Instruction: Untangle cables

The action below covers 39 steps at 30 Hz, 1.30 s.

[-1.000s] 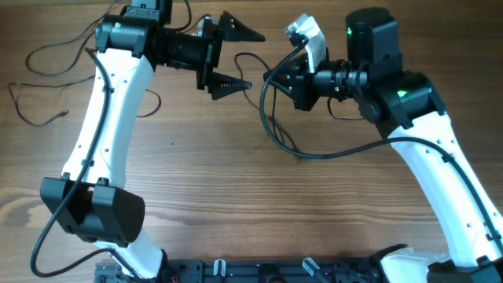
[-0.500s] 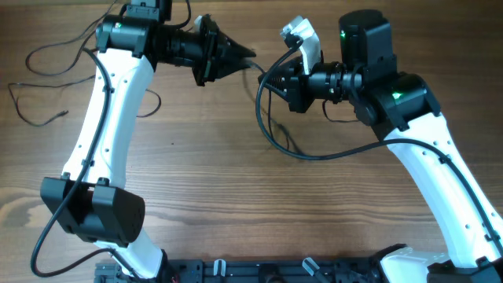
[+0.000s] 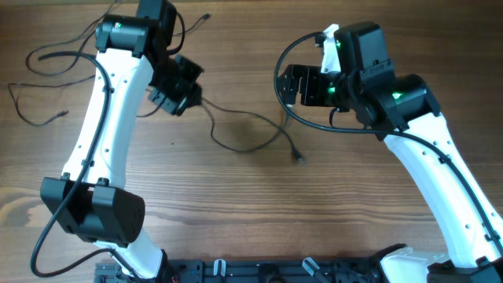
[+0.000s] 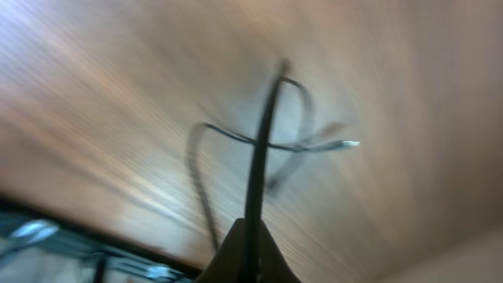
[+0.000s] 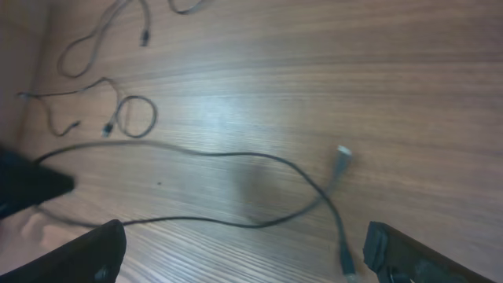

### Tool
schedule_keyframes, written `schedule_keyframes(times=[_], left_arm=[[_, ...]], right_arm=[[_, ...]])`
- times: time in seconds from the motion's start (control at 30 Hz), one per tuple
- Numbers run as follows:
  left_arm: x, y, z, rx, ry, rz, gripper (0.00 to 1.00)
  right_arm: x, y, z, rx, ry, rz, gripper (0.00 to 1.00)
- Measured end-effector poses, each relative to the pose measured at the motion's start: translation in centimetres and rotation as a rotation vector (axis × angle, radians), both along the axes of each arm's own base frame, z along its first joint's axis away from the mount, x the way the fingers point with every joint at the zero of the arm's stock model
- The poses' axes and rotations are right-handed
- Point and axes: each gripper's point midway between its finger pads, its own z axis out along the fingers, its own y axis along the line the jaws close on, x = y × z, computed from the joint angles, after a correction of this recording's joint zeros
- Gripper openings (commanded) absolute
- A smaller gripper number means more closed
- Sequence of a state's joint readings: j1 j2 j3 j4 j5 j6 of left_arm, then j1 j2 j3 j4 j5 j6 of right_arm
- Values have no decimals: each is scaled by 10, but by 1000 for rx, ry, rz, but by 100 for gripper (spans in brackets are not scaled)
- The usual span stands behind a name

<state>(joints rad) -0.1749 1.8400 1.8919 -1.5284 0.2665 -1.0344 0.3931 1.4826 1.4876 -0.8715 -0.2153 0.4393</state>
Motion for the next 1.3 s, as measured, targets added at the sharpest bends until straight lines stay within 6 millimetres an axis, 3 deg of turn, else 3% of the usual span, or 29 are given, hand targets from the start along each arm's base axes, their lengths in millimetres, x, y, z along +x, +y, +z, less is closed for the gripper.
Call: schedule_keyframes(times=[0.2, 0.4, 0.6, 0.77, 0.93, 1.03, 1.13, 1.3], left_arm=[[-27, 49, -6, 184, 120, 51, 4], [-23, 108, -6, 207, 135, 197, 4], [-27, 151, -6, 213, 129, 226, 4], [-48, 208, 2, 281, 132, 354, 4], [-89, 264, -19, 365, 262, 563, 4], [-97, 315, -21, 437, 209, 726, 4], [-117, 369, -19, 492, 165, 899, 4], [-130, 426, -11, 598, 61, 1049, 4]], right_arm=[[3, -7, -2, -17, 4, -50, 100], [3, -7, -2, -17, 4, -53, 100], [3, -7, -2, -17, 5, -53, 100], [3, -7, -2, -18, 4, -53, 100], [3, -7, -2, -19, 3, -55, 100], [4, -8, -2, -22, 2, -57, 100], [4, -8, -2, -23, 3, -58, 100], [4, -8, -2, -23, 3, -58, 100]])
